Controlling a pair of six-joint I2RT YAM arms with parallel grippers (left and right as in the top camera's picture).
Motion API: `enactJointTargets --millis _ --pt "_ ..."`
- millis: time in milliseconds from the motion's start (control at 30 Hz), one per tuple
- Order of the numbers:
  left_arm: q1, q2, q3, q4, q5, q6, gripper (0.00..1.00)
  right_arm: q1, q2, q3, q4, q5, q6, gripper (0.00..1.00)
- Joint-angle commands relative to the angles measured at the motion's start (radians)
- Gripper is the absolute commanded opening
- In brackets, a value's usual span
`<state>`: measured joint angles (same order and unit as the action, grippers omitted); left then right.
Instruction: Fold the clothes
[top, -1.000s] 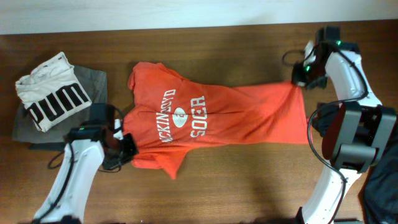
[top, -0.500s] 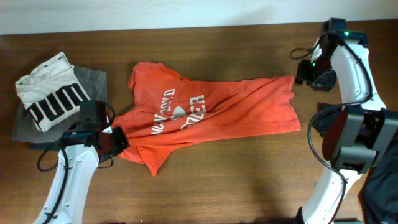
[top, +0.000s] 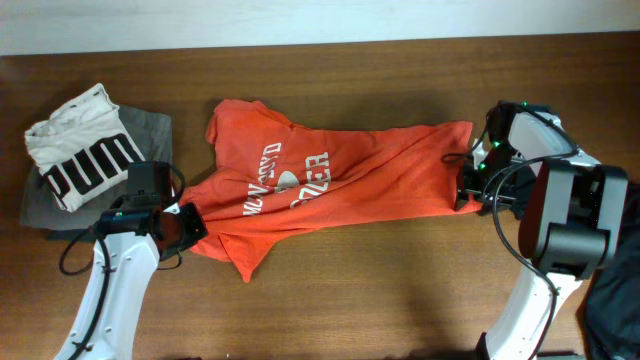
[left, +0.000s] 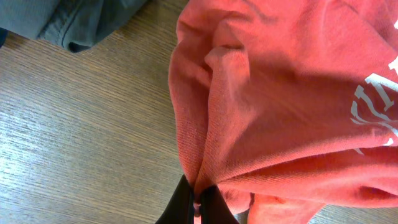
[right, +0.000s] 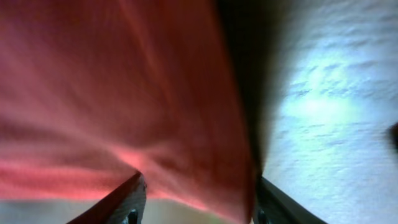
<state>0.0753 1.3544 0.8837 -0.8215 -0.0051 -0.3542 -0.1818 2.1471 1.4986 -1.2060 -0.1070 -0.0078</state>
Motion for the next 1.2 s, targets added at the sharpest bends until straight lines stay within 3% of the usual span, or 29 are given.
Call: enactJointTargets --millis 0,67,100,300,533,633,700,900,1033,1167 --pt "0.003 -0.01 0.018 0.003 -0.017 0.019 0.0 0.007 -0.014 -0.052 0.059 -0.066 -0.022 0.38" --pt "0.003 -0.01 0.018 0.003 -0.017 0.019 0.01 0.007 -0.014 -0.056 0.071 -0.066 -0.018 0.11" --pt "0.003 -0.01 0.018 0.003 -0.017 0.019 0.0 0.007 -0.015 -0.056 0.071 -0.066 -0.014 0.04" --pt "0.003 -0.01 0.019 0.002 -0.018 0.019 0.0 0.007 -0.085 -0.042 -0.05 -0.066 0.01 0.04" --pt "0.003 -0.01 0.018 0.008 -0.018 0.019 0.0 0.007 -0.405 -0.02 -0.275 -0.129 -0.041 0.04" --pt "0.003 -0.01 0.019 0.011 -0.018 0.019 0.01 0.005 -0.539 -0.007 -0.216 -0.124 -0.04 0.05" --pt "0.003 -0.01 0.018 0.018 -0.018 0.019 0.01 0.005 -0.582 -0.007 -0.121 -0.117 -0.037 0.12" --pt "0.003 -0.01 0.018 0.026 -0.017 0.019 0.01 0.005 -0.476 -0.008 0.096 -0.119 0.016 0.32" --pt "0.003 -0.01 0.018 0.052 -0.017 0.019 0.01 0.006 -0.298 -0.008 0.186 -0.122 0.016 0.34" --pt "0.003 -0.01 0.018 0.058 -0.017 0.019 0.01 0.005 -0.195 -0.008 0.118 -0.12 0.016 0.28"
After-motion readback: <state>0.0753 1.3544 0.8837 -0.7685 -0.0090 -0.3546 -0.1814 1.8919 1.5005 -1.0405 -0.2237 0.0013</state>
